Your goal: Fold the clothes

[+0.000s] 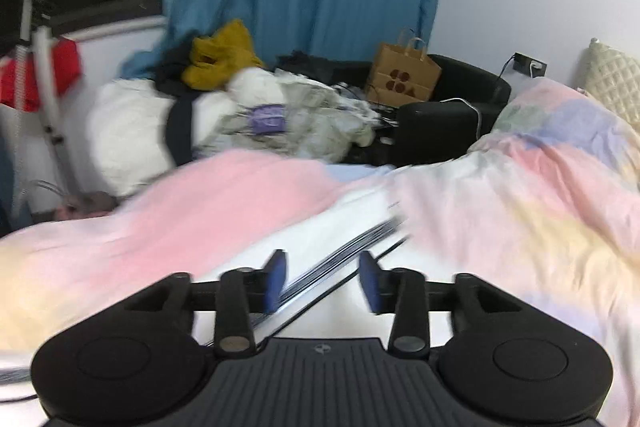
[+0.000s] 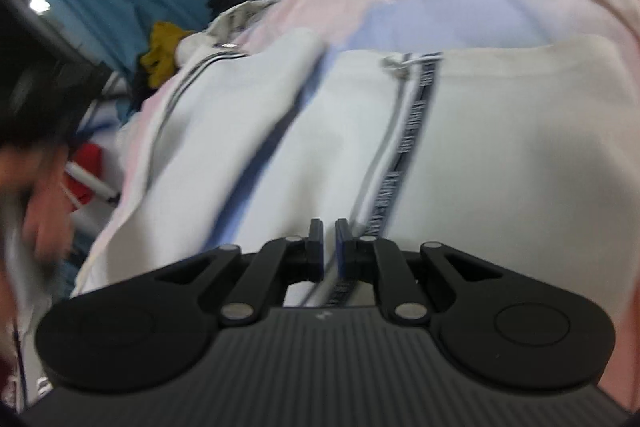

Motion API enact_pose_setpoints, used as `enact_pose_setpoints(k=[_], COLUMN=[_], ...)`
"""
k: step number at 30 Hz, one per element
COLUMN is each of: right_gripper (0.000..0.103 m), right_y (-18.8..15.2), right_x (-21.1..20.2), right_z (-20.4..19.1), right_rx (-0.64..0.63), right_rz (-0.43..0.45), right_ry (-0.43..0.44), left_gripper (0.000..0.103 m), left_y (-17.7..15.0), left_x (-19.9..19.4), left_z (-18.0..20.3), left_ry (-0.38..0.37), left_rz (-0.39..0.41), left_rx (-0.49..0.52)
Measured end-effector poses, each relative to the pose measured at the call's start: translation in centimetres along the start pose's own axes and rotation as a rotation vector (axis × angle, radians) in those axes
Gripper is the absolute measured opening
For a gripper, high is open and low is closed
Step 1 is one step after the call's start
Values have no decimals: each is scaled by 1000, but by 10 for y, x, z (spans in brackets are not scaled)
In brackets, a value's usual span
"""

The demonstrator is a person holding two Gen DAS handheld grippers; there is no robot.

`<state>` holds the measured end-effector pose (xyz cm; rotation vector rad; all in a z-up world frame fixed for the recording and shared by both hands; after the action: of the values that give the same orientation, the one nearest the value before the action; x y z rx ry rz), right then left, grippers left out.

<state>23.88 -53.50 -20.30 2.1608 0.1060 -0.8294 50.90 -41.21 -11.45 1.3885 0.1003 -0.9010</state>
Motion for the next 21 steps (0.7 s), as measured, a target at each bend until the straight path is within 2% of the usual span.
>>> enact_pose_setpoints(k=[5,8,10,14,16,17,19,20,21], right_gripper=[10,10,10,12,32,45,46,46,46], right_y=[9,18,24,44,54,59,60,60,62], right_x=[16,29,39,60,69,73,86,93,100], right_z=[-33,-54,-57,-38,-19,-10,3,4,3], right_rx=[-56,-58,-31,63,147,189,272,286,280], right_rz=[-25,-49,-65,-103,-86,-78,-58,-57,-48], right_ry=[155,238,271,204,176,162,208,215,214], left_gripper=[59,61,61,66,69,68,66,60,58], left_y=[-61,-102,-125,-147,-154,-157,-164,-164,-164], left_x=[-112,-159,-175,-187,-174,-166,-151,-143,-135], left_z=[-121,-174,-195,-217,-213,-210,-207,-208,-208], left_ry=[151,219,258,272,266,268,266,251,234], left_rz=[-14,-67,-96,-96,-100,-108,-124,-141,-161], left_rx=[29,69,141,263,349,387,444,441,436])
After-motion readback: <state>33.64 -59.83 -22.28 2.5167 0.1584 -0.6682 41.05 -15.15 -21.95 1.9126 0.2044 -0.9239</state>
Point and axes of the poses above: each gripper's, at about its wrist camera, not at the fingertips, and x roughly the way its jaws point, z to its right, y to its top, the point moved 4 cm from there along x, roughly the way its jaws point, and after that the axes turned 14 degrees about -x, right-handed, at the moved point
